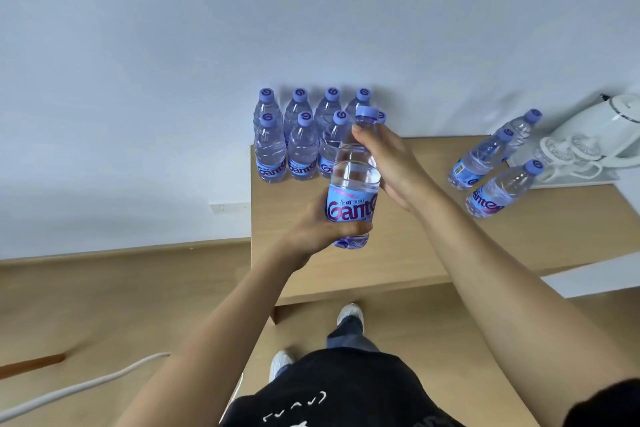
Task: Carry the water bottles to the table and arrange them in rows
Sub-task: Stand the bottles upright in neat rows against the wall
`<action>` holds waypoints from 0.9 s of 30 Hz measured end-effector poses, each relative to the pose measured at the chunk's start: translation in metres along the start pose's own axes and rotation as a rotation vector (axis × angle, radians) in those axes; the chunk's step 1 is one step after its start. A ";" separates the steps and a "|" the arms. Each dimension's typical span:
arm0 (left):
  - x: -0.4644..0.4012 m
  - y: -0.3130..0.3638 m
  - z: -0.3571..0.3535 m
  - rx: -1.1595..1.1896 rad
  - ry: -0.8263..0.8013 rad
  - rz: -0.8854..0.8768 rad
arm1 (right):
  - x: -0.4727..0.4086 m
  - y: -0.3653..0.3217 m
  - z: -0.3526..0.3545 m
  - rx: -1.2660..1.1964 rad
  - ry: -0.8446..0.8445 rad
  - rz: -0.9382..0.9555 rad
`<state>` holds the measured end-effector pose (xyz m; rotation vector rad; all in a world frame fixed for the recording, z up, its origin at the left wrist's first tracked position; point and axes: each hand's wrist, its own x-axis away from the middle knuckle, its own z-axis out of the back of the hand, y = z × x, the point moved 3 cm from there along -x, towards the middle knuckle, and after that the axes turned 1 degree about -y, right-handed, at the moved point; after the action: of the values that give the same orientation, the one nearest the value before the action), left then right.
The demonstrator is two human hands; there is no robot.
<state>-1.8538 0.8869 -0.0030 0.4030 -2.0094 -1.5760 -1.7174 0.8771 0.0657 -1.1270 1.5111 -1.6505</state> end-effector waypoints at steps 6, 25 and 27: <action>0.015 -0.018 0.004 0.010 -0.019 0.028 | 0.017 0.015 -0.009 0.049 0.037 -0.026; 0.011 -0.076 0.093 -0.216 0.348 0.105 | -0.019 0.077 -0.066 0.229 -0.250 -0.056; 0.004 -0.089 0.100 -0.218 0.373 0.118 | -0.021 0.089 -0.071 0.287 -0.253 -0.034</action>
<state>-1.9244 0.9397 -0.1035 0.4468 -1.5363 -1.5001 -1.7798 0.9144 -0.0244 -1.1561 1.0640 -1.6160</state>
